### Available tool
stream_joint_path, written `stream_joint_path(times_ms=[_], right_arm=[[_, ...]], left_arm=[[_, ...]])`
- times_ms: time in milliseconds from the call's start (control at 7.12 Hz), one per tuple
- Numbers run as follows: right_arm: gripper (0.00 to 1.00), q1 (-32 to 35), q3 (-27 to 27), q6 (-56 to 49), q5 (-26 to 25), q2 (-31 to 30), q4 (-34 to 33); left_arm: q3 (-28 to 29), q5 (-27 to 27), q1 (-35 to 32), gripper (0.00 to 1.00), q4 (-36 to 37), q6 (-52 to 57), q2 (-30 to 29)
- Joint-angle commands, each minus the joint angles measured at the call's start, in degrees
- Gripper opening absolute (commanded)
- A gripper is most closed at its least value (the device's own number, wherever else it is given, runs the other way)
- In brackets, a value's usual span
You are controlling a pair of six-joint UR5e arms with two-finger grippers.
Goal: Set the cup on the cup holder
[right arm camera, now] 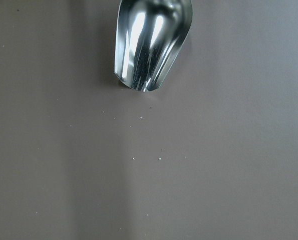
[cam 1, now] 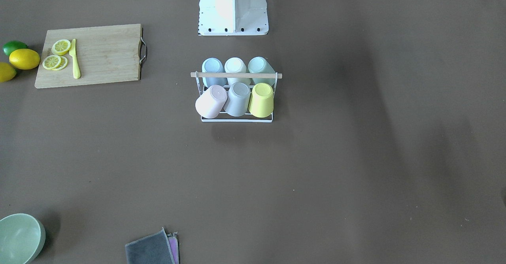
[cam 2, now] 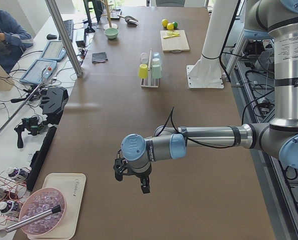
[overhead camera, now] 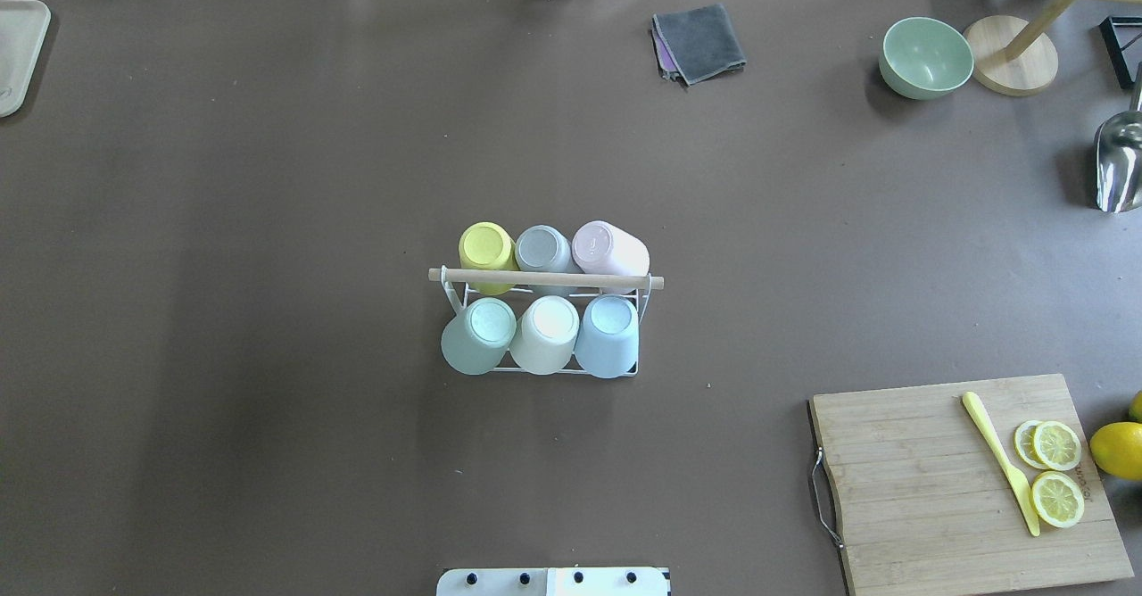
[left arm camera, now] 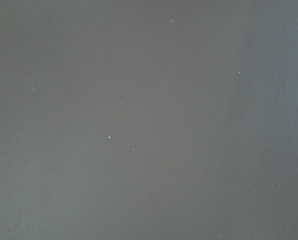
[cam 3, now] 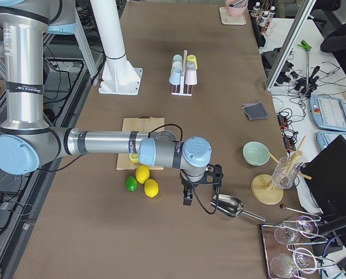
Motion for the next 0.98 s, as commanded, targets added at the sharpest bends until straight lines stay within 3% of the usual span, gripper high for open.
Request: stream_joint_path(times_ms=[0,843], right_arm=[[1.00,0.0,0.0,0.0,0.0,-0.1,0.1],[1.00,0.0,-0.1,0.0,0.0,-0.1,0.1]], left_arm=[[0.0,0.0,0.0,0.99,-0.1,0.0,0.0],[0.2,0.0,0.0,0.99,-0.1,0.0,-0.1]])
